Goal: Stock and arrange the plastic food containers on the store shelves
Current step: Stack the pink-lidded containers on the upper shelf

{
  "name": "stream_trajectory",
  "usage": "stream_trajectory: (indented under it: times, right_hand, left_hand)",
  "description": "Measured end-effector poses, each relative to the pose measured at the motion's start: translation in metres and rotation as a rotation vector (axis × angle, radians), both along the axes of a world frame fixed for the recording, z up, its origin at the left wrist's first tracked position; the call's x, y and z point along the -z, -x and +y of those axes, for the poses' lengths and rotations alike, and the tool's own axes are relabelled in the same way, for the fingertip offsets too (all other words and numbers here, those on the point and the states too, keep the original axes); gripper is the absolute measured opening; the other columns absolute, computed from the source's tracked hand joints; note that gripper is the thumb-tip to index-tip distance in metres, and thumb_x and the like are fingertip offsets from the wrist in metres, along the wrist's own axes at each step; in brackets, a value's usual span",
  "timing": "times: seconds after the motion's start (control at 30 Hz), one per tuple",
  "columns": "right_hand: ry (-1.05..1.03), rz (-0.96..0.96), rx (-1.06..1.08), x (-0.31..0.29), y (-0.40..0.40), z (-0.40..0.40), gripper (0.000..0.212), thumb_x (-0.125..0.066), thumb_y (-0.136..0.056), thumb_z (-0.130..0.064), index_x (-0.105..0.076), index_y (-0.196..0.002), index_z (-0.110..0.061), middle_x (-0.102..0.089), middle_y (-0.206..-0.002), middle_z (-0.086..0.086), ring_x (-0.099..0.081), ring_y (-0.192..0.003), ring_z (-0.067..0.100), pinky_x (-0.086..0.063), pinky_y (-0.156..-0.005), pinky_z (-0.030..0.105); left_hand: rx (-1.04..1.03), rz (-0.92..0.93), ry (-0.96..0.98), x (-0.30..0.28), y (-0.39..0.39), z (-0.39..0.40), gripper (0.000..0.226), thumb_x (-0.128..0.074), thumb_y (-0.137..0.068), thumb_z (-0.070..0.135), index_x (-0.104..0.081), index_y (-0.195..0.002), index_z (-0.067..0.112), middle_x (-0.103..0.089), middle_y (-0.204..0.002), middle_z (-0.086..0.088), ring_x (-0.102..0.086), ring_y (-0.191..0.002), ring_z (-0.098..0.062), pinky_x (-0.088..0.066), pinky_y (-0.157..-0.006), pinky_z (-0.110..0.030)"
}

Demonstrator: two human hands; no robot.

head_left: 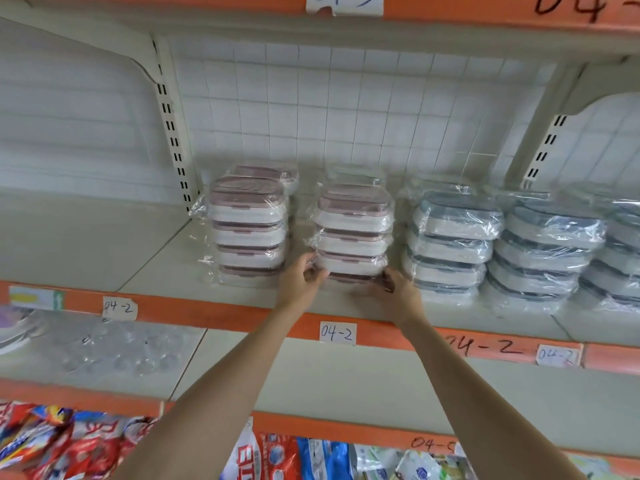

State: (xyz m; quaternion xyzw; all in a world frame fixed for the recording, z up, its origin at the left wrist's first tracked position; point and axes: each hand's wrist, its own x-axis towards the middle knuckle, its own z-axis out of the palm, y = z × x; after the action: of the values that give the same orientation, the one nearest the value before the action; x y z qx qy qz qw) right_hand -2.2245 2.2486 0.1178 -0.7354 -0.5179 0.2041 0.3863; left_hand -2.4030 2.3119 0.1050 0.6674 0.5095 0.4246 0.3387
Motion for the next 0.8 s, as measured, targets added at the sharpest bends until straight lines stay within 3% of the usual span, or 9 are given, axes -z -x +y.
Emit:
stream_trajectory:
  times: [0.1, 0.27, 0.4, 0.5, 0.57, 0.63, 0.7, 0.77, 0.8]
  right_hand:
    - [-0.075, -0.068, 0.025, 0.004, 0.003, -0.004, 0.031, -0.067, -0.084, -0.034, -0.062, -0.106, -0.013, -0.064, -0.096, -0.003, -0.058, -0.090, 0.015, -0.037, -0.071, 0.023]
    - [-0.109, -0.133, 0.020, 0.007, 0.005, -0.006, 0.018, -0.062, -0.087, -0.031, -0.061, -0.093, -0.014, -0.058, -0.085, -0.006, -0.051, -0.080, 0.012, -0.032, -0.063, 0.023]
    - [-0.090, -0.173, 0.006, 0.003, 0.007, -0.004, 0.012, -0.057, -0.091, -0.024, -0.062, -0.095, -0.014, -0.059, -0.083, -0.003, -0.050, -0.079, 0.016, -0.031, -0.061, 0.025]
    - [-0.053, -0.161, -0.022, -0.002, 0.007, -0.008, 0.014, -0.056, -0.091, -0.020, -0.054, -0.077, -0.019, -0.059, -0.080, -0.001, -0.048, -0.077, 0.017, -0.033, -0.057, 0.025]
    - [-0.027, -0.130, -0.033, -0.007, 0.003, -0.014, 0.029, -0.056, -0.090, -0.019, -0.043, -0.064, -0.022, -0.051, -0.066, -0.003, -0.045, -0.070, 0.017, -0.031, -0.046, 0.015]
    - [-0.014, -0.119, -0.059, -0.010, -0.006, -0.024, 0.029, -0.055, -0.088, -0.016, -0.048, -0.061, -0.023, -0.050, -0.061, -0.001, -0.046, -0.067, 0.021, -0.035, -0.049, 0.015]
    - [-0.036, -0.114, -0.053, -0.012, -0.021, -0.037, 0.016, -0.055, -0.088, -0.013, -0.068, -0.079, -0.016, -0.065, -0.076, 0.005, -0.057, -0.078, 0.026, -0.037, -0.059, 0.016]
    - [-0.070, -0.086, 0.007, -0.016, -0.040, -0.050, 0.022, -0.055, -0.088, -0.012, -0.069, -0.105, -0.012, -0.070, -0.098, 0.003, -0.061, -0.095, 0.020, -0.037, -0.067, 0.014]
    - [-0.085, -0.070, 0.037, -0.019, -0.052, -0.055, 0.024, -0.054, -0.088, -0.011, -0.068, -0.108, -0.012, -0.069, -0.101, 0.001, -0.060, -0.097, 0.017, -0.037, -0.070, 0.015]
  left_hand:
    - [-0.036, -0.039, -0.017, 0.001, 0.003, 0.002, 0.039, -0.068, -0.086, 0.024, -0.057, -0.122, 0.014, -0.063, -0.097, 0.008, -0.055, -0.078, 0.010, -0.038, -0.061, 0.003]
    - [-0.068, -0.051, -0.050, 0.004, 0.003, -0.003, 0.039, -0.070, -0.084, 0.018, -0.059, -0.120, 0.006, -0.068, -0.099, -0.001, -0.059, -0.076, -0.002, -0.040, -0.064, 0.002]
    - [-0.082, 0.025, -0.046, -0.003, 0.002, -0.001, 0.038, -0.071, -0.083, 0.024, -0.061, -0.116, 0.008, -0.070, -0.107, -0.005, -0.063, -0.088, -0.010, -0.038, -0.068, -0.002]
    - [-0.075, 0.132, -0.017, -0.010, 0.006, -0.006, 0.040, -0.071, -0.084, 0.025, -0.059, -0.117, 0.007, -0.068, -0.111, -0.005, -0.063, -0.102, -0.017, -0.039, -0.078, -0.015]
    - [-0.090, 0.209, -0.096, -0.012, 0.013, -0.017, 0.036, -0.070, -0.084, 0.022, -0.056, -0.113, 0.004, -0.064, -0.107, -0.008, -0.061, -0.096, -0.020, -0.040, -0.076, -0.020]
    - [-0.164, 0.296, -0.311, -0.011, 0.021, -0.031, 0.030, -0.069, -0.082, 0.010, -0.050, -0.103, 0.001, -0.054, -0.101, -0.011, -0.054, -0.090, -0.023, -0.037, -0.072, -0.023]
    - [-0.176, 0.321, -0.467, -0.015, 0.018, -0.048, 0.025, -0.067, -0.078, 0.002, -0.048, -0.094, 0.001, -0.049, -0.092, -0.010, -0.050, -0.083, -0.024, -0.039, -0.068, -0.027]
    - [-0.080, 0.302, -0.483, -0.020, 0.000, -0.062, 0.021, -0.065, -0.079, 0.000, -0.050, -0.094, -0.001, -0.050, -0.087, -0.011, -0.052, -0.079, -0.027, -0.045, -0.065, -0.036]
    - [-0.026, 0.293, -0.479, -0.022, -0.013, -0.067, 0.020, -0.064, -0.080, 0.001, -0.051, -0.095, -0.003, -0.052, -0.086, -0.012, -0.053, -0.078, -0.028, -0.047, -0.065, -0.039]
